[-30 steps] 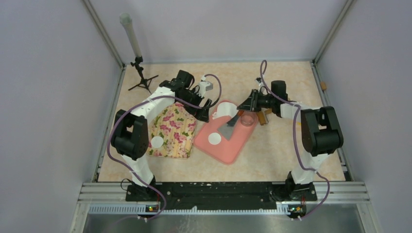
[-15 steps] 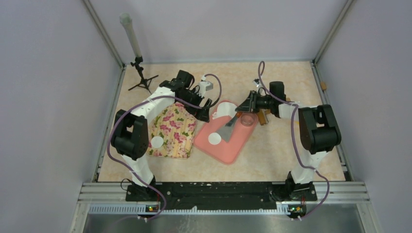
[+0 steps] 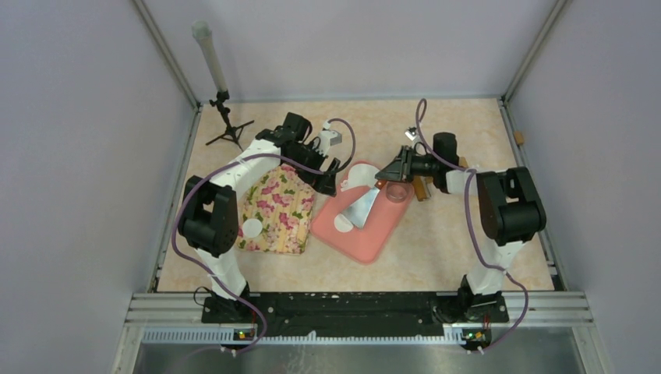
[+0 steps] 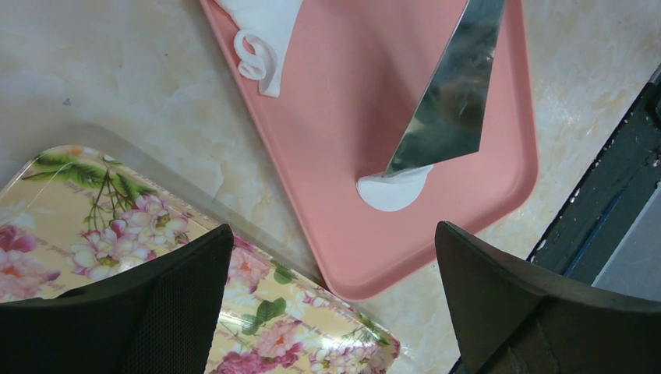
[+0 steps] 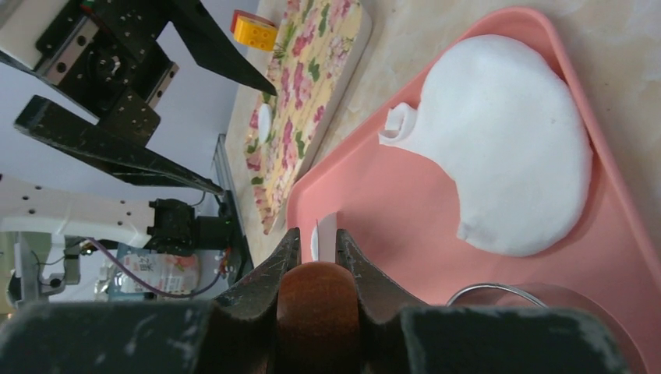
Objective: Roll out the dumpling wrappers from the dough
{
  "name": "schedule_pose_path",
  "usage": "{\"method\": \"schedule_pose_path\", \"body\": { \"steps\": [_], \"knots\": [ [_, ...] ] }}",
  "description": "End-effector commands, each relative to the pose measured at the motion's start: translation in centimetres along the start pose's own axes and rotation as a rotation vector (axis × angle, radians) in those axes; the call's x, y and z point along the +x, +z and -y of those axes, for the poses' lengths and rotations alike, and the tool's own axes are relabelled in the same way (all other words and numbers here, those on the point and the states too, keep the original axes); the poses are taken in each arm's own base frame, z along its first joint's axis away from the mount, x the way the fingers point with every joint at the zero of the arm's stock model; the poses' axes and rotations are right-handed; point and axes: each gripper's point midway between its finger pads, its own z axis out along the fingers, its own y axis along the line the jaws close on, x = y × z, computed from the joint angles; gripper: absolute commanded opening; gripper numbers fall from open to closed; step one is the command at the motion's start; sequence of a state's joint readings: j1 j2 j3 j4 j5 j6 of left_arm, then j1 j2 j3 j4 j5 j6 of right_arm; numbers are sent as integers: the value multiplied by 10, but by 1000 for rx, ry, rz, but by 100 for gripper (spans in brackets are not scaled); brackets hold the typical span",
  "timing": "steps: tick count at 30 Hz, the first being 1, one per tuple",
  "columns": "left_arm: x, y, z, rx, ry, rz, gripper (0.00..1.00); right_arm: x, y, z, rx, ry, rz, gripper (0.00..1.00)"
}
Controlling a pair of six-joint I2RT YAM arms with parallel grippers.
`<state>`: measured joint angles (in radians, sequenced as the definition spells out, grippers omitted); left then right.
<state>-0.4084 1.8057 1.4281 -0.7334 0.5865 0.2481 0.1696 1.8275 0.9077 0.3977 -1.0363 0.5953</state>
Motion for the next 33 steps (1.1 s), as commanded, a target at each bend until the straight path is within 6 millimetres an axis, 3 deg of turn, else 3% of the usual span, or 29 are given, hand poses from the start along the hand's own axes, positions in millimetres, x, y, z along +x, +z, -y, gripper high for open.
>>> {"method": "schedule_pose_path", "body": {
  "steps": [1, 7, 11, 16, 21, 33],
  "knots": [
    [-8, -4, 5, 10, 18, 34, 99, -15, -7, -43, -131, -69, 29, 0],
    [-7, -4, 5, 12, 15, 30, 99, -17, -7, -35, -72, -112, 39, 0],
    [-7, -5, 6, 10, 19, 34, 99, -37, -17, -35, -31, -154, 107, 0],
    [-7, -5, 6, 12, 17, 34, 99, -47, -23, -6, 146, -219, 158, 0],
    [-8, -5, 6, 16, 16, 35, 99, -28, -14, 22, 205, -196, 92, 0],
    [-9, -6, 8, 19, 20, 42, 99, 5, 4, 30, 157, -112, -23, 0]
  ]
}}
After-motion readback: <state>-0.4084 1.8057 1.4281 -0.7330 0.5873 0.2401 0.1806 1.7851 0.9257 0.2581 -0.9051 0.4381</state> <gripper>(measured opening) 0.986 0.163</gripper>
